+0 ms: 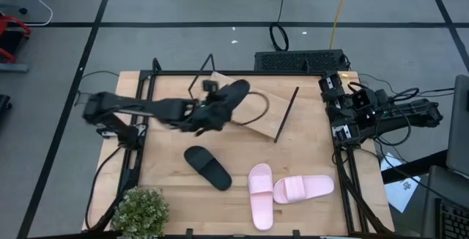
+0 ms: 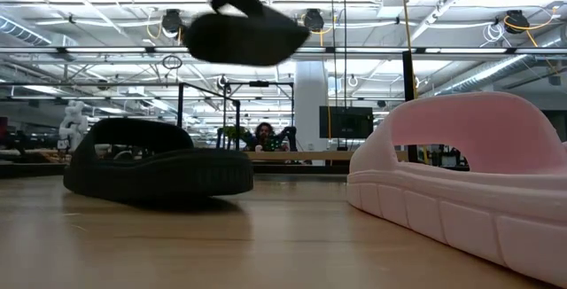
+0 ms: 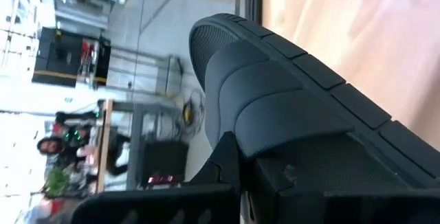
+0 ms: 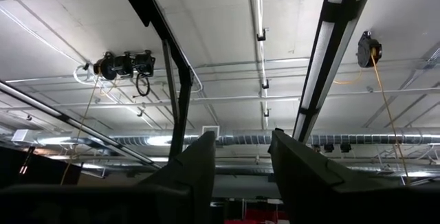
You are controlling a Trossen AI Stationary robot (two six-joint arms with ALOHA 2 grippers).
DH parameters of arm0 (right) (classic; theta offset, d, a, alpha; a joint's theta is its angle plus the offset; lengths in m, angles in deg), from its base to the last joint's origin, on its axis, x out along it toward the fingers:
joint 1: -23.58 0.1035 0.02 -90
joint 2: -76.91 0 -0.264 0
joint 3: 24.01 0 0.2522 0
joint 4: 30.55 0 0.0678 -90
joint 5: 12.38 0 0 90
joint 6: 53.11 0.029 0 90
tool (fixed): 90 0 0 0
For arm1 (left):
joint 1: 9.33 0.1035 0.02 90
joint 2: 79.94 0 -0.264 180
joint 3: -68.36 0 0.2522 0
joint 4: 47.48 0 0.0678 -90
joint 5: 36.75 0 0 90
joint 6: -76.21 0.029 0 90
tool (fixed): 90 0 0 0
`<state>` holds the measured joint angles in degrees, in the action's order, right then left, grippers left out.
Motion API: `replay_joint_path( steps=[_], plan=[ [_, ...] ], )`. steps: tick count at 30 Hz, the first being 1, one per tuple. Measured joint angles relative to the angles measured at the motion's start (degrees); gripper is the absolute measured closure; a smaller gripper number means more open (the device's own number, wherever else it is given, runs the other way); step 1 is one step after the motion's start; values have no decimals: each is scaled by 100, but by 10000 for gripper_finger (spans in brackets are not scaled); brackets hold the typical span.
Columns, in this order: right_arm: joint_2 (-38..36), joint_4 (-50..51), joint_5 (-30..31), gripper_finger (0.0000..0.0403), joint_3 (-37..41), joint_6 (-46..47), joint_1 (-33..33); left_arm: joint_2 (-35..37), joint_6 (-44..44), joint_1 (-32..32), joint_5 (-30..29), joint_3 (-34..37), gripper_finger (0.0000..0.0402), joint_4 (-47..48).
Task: Pick and place slides into the shelf
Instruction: Put the top black slides on the shelf
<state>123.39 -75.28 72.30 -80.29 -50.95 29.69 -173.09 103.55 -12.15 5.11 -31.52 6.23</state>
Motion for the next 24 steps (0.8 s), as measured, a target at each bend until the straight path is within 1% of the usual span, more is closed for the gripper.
replay_joint_path(
  steps=[2, 5, 9, 16, 20, 24],
  plan=[
    [-8, 0, 152, 273, 0, -5, -1, -392, 57, 246, 9, -313, 401, 132],
    [-25, 0, 369, 273, 0, -45, -4, -859, 382, 555, -134, -712, 401, 251],
    [-39, 3, 549, 273, 0, -151, -3, -1207, 515, 830, -99, -982, 402, 320],
    [-156, 1, 580, 273, 0, -425, -4, -1233, 360, 1305, -143, -997, 402, 354],
    [-215, 0, 860, 273, 0, -561, -4, -1233, 353, 1543, -354, -997, 402, 359],
    [-226, 5, 884, 273, 0, -691, -7, -1295, 452, 1643, -447, -999, 402, 425]
  ],
)
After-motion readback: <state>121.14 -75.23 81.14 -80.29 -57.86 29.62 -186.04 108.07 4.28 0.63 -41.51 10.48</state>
